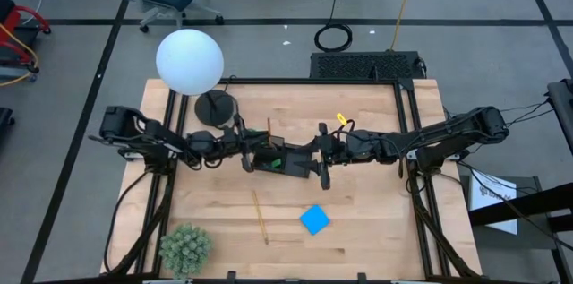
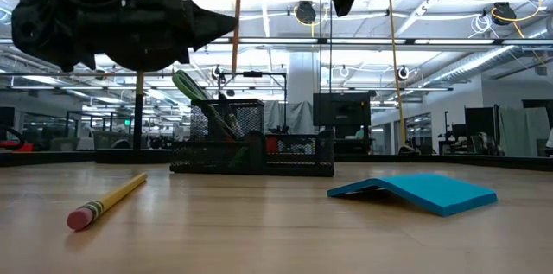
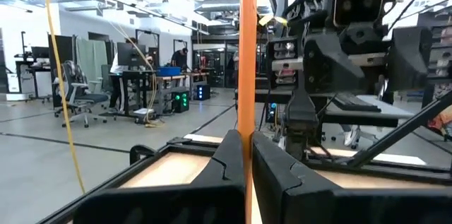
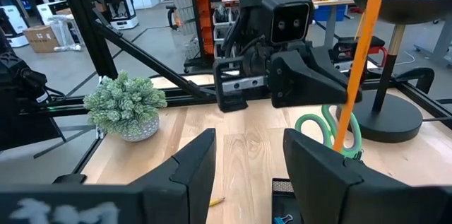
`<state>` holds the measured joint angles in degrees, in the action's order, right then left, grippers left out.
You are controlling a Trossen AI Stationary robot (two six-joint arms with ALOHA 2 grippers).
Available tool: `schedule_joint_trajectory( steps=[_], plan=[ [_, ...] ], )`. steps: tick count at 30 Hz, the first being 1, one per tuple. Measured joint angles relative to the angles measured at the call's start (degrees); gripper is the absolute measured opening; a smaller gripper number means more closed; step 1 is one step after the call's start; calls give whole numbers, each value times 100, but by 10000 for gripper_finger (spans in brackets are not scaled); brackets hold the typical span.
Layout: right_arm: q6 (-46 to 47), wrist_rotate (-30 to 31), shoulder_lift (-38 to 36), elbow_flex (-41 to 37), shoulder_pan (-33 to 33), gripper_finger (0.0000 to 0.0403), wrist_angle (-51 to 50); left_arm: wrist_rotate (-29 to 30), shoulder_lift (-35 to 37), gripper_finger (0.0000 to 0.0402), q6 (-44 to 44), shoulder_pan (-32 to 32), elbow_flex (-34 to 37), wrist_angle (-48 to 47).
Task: Pick and place office supplies into organizer
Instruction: Put the orange pencil into the black desk organizer
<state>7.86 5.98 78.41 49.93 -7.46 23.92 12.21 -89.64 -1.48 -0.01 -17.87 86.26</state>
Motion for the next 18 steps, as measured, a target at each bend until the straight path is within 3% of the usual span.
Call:
schedule_joint_trajectory(
  steps=[18],
  plan=[
    [0,-2,0,0,-4,155,-2,-21,-1161,0,228,155,-413,214]
  ],
)
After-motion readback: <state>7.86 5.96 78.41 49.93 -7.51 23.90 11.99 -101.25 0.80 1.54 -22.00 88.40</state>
